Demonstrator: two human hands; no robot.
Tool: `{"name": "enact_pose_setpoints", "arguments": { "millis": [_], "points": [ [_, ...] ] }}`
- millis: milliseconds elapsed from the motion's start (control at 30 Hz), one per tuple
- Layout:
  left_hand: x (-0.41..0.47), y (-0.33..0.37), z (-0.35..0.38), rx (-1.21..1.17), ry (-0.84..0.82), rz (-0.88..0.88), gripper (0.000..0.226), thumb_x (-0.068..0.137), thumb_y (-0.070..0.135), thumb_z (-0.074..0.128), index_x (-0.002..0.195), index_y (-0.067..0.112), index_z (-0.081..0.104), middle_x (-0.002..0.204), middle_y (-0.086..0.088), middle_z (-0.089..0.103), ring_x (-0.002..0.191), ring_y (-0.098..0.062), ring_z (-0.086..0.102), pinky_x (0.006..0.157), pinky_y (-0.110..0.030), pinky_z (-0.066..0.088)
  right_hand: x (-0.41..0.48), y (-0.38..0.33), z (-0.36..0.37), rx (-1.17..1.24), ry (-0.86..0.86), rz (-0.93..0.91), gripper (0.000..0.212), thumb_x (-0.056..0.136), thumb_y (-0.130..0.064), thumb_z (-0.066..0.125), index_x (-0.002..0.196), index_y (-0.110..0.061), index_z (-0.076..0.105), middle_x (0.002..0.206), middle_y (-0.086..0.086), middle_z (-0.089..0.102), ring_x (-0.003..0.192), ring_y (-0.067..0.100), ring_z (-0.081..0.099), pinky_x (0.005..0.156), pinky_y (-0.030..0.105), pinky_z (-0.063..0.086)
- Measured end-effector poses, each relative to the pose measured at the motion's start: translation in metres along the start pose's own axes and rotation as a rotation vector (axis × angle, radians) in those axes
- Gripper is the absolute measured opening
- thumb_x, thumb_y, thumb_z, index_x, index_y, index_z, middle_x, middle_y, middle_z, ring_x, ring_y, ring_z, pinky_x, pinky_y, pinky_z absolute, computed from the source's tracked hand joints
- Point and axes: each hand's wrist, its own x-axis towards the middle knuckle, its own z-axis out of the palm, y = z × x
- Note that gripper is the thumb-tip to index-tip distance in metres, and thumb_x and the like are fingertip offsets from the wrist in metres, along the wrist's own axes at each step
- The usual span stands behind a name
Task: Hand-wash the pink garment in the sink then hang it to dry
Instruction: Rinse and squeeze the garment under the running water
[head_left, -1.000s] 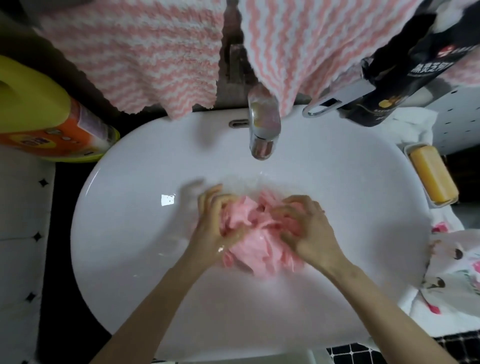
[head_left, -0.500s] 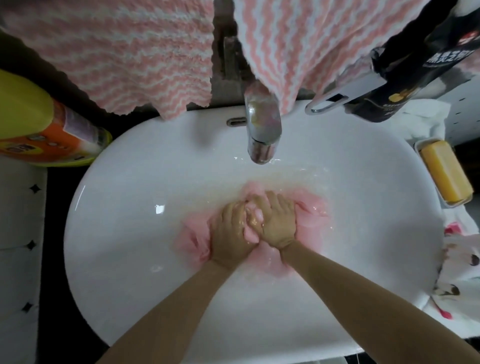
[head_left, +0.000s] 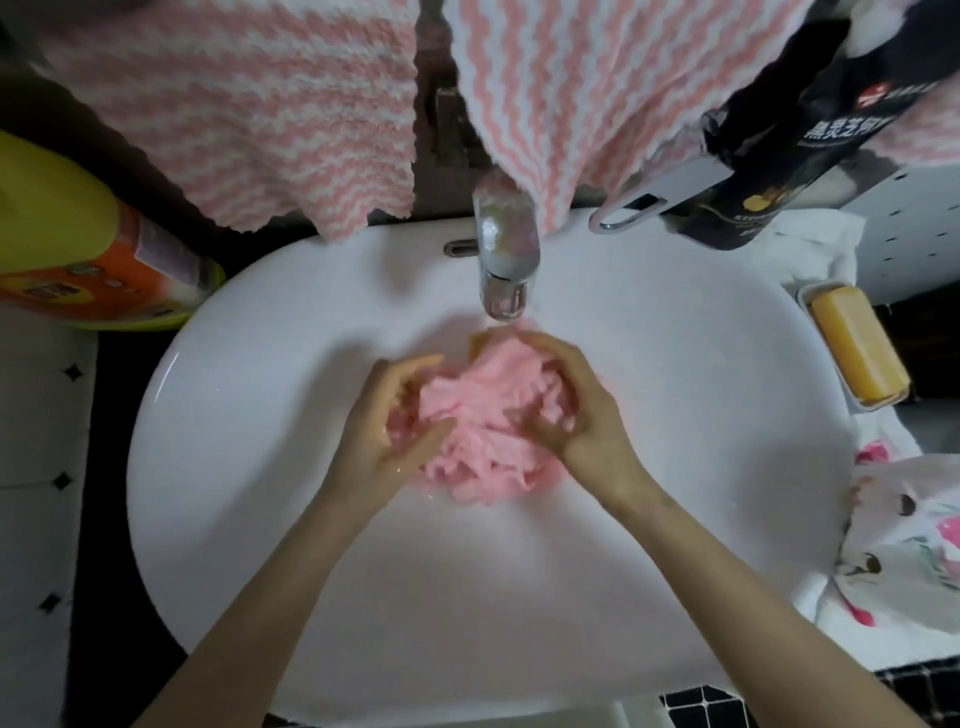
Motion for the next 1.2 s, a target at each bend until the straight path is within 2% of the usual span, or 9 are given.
{"name": "enact_pose_setpoints", "arguments": {
  "millis": [133, 267, 467, 600, 767, 867, 1000, 1100, 1200],
  "points": [
    [-0.033, -0.04, 0.018, 0.411, 0.295, -0.202, 0.056, 0.077, 0.057, 0.051, 0.123, 0.026, 0.055, 0.137, -0.009, 0.039, 0.132, -0.024, 0.036, 0.109, -0.044, 0.033, -0.037, 0.029, 0.003, -0.73, 0.127, -0.195, 0.036, 0.082, -0.059, 0.056, 0.09, -0.026, 0.07, 0.094, -0.003, 0.057, 0.095, 0.025, 0.05, 0.087, 0.042, 0.043],
    [-0.04, -0.069, 0.055, 0.521, 0.247, -0.346, 0.087, 0.076, 0.083, 0.021, 0.144, 0.03, 0.032, 0.157, -0.005, 0.017, 0.145, -0.022, 0.01, 0.117, -0.043, 0.007, -0.029, 0.062, 0.026, -0.802, 0.086, -0.119, 0.066, 0.083, -0.072, 0.042, 0.126, -0.023, 0.05, 0.151, 0.01, 0.032, 0.141, 0.035, 0.024, 0.113, 0.061, 0.018],
    [-0.03, -0.083, 0.089, 0.622, 0.269, -0.015, 0.04, 0.095, 0.032, 0.035, 0.128, 0.019, 0.053, 0.129, -0.005, 0.056, 0.112, -0.026, 0.053, 0.094, -0.038, 0.041, -0.018, 0.101, 0.053, -1.001, 0.061, -0.087, 0.058, 0.096, -0.06, 0.016, 0.132, -0.028, 0.049, 0.14, 0.006, 0.048, 0.115, 0.039, 0.052, 0.094, 0.049, 0.043],
    [-0.016, -0.097, 0.088, 0.796, 0.37, 0.101, 0.019, 0.091, 0.023, 0.044, 0.107, 0.018, 0.053, 0.096, -0.007, 0.063, 0.084, -0.026, 0.053, 0.071, -0.035, 0.042, 0.0, 0.113, 0.06, -1.045, 0.19, -0.249, 0.038, 0.09, -0.043, 0.036, 0.107, -0.015, 0.055, 0.099, 0.012, 0.063, 0.085, 0.032, 0.057, 0.077, 0.036, 0.052],
    [0.02, -0.1, 0.081, 0.987, 0.234, -0.149, 0.015, 0.081, 0.03, 0.063, 0.087, 0.016, 0.06, 0.077, -0.006, 0.063, 0.068, -0.029, 0.06, 0.058, -0.034, 0.044, 0.039, 0.095, 0.066, -0.882, 0.208, -0.058, 0.038, 0.087, -0.035, 0.041, 0.068, -0.011, 0.063, 0.065, 0.011, 0.062, 0.051, 0.03, 0.058, 0.051, 0.028, 0.043],
    [0.051, -0.078, 0.07, 0.777, 0.071, -0.415, 0.027, 0.095, 0.036, 0.048, 0.094, 0.013, 0.063, 0.093, -0.014, 0.067, 0.086, -0.032, 0.063, 0.069, -0.036, 0.044, 0.056, 0.066, 0.06, -0.732, 0.112, 0.281, 0.043, 0.098, -0.038, 0.039, 0.086, -0.011, 0.07, 0.08, 0.013, 0.069, 0.071, 0.029, 0.064, 0.064, 0.032, 0.044],
    [0.062, -0.03, 0.035, -0.34, 0.228, -0.724, 0.044, 0.092, 0.053, 0.041, 0.107, 0.018, 0.062, 0.102, -0.01, 0.066, 0.084, -0.017, 0.06, 0.074, -0.034, 0.049, 0.046, 0.026, 0.024, -0.024, 0.107, 0.562, 0.049, 0.094, -0.05, 0.049, 0.094, -0.006, 0.07, 0.079, 0.006, 0.065, 0.072, 0.018, 0.059, 0.075, 0.03, 0.048],
    [0.038, -0.008, 0.028, -0.434, 0.324, -0.532, 0.022, 0.097, 0.035, 0.046, 0.111, 0.025, 0.06, 0.086, -0.001, 0.06, 0.081, -0.016, 0.059, 0.082, -0.034, 0.047, 0.012, 0.011, 0.009, 0.068, 0.126, 0.414, 0.041, 0.094, -0.046, 0.051, 0.098, -0.007, 0.063, 0.081, 0.015, 0.063, 0.069, 0.008, 0.056, 0.069, 0.021, 0.046],
    [0.0, -0.025, 0.041, 0.306, 0.167, -0.139, 0.052, 0.085, 0.042, 0.057, 0.133, 0.025, 0.045, 0.123, -0.004, 0.047, 0.114, -0.021, 0.048, 0.096, -0.034, 0.038, -0.016, 0.027, 0.016, -0.566, 0.102, 0.071, 0.047, 0.09, -0.059, 0.042, 0.128, -0.033, 0.051, 0.116, 0.005, 0.058, 0.107, 0.016, 0.053, 0.091, 0.036, 0.046]
  ]
}}
